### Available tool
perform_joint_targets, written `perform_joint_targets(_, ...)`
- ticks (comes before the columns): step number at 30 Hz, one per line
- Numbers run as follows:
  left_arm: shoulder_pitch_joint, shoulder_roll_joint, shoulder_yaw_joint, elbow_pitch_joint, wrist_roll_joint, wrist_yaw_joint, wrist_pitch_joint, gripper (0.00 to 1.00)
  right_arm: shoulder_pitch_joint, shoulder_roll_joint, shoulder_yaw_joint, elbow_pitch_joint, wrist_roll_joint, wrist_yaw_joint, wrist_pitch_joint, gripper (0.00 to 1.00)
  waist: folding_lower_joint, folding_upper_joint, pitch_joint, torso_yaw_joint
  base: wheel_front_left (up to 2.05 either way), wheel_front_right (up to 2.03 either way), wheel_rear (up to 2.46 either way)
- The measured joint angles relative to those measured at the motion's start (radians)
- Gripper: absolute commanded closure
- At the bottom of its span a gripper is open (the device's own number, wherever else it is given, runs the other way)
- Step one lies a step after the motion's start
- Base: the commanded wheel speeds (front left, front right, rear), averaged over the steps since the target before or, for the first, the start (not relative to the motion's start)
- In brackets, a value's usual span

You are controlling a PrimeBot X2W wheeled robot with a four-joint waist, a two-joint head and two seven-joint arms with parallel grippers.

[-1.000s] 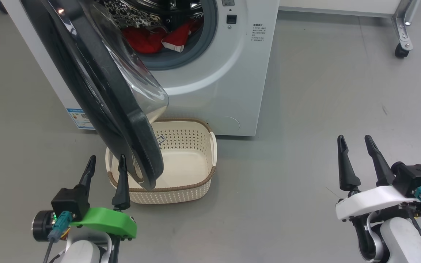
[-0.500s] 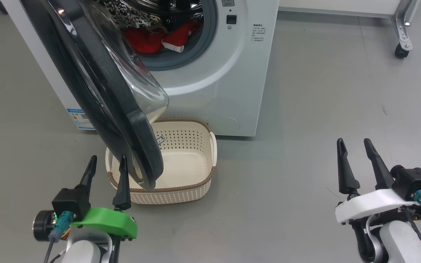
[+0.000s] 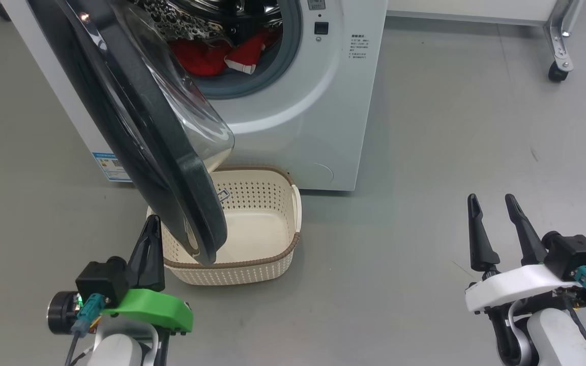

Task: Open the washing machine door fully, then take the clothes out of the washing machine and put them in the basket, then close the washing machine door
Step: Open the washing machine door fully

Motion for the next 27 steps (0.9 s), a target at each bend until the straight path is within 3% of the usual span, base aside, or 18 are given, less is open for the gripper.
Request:
perform_joint_targets(14, -0.064, -0.001, 0.096, -0.191, 0.033, -0.009, 0.0, 1.0, 0.02, 0.027, -0.01, 0.021, -0.018, 0.009, 0.0, 0.0, 0.0, 0.0, -0.035, -0.004, 0.0, 0.0, 0.0)
perform_joint_targets(27, -0.244, 0.046, 0.062, -0.326, 0.12, -0.04, -0.006, 1.0, 0.021, 0.052, -0.017, 0.028, -0.035, 0.022, 0.0, 0.0, 0.0001, 0.0, -0.05, -0.01, 0.0, 0.0, 0.0)
